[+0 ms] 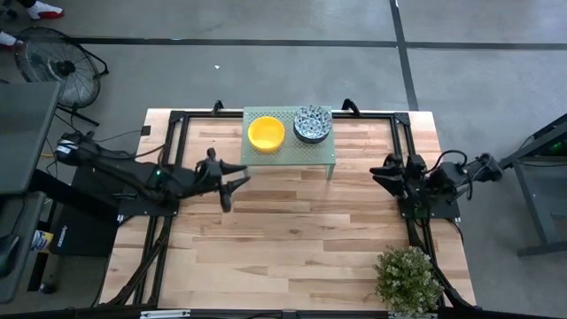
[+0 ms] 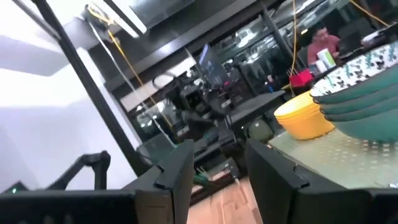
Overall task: Pick & Place Mini bowls
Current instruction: Return to Home Position
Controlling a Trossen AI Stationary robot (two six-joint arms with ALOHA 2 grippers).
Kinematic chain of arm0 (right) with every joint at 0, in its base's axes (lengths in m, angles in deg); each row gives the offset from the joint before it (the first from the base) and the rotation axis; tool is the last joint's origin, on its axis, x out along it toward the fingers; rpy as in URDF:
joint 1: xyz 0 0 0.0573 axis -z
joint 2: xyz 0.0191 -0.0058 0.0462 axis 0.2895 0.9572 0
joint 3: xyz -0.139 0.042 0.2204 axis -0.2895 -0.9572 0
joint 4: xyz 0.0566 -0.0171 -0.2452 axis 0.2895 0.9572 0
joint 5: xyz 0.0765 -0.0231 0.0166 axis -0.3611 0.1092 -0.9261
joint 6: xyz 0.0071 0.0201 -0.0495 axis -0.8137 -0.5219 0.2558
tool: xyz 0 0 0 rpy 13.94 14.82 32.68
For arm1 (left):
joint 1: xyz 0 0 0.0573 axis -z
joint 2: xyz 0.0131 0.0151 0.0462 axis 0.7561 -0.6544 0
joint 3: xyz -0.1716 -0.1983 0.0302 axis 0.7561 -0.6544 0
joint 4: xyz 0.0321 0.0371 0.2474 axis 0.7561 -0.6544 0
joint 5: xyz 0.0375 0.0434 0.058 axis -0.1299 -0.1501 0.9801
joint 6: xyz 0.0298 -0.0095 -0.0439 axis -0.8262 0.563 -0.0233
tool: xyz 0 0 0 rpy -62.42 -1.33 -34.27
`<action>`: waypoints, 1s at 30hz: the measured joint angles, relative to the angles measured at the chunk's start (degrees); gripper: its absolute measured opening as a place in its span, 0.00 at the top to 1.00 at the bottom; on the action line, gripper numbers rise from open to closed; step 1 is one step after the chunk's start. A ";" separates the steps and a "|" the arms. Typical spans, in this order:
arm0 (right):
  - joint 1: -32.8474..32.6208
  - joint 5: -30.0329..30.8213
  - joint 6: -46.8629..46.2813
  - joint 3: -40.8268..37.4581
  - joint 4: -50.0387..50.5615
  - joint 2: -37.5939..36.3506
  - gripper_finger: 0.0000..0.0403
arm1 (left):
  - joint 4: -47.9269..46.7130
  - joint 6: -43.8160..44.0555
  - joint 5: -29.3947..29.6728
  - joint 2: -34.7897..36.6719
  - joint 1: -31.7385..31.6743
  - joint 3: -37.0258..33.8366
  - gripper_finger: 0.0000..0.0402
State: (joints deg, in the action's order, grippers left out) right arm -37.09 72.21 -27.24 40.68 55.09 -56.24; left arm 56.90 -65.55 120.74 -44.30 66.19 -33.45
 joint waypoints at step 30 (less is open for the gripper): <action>21.65 -20.79 -10.02 -6.53 1.21 0.35 0.67 | 33.41 2.35 20.72 0.04 16.54 -27.69 0.62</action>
State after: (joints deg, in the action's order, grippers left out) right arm -15.44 51.42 -37.26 34.15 56.30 -55.89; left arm 90.31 -63.20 141.46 -44.27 82.73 -61.14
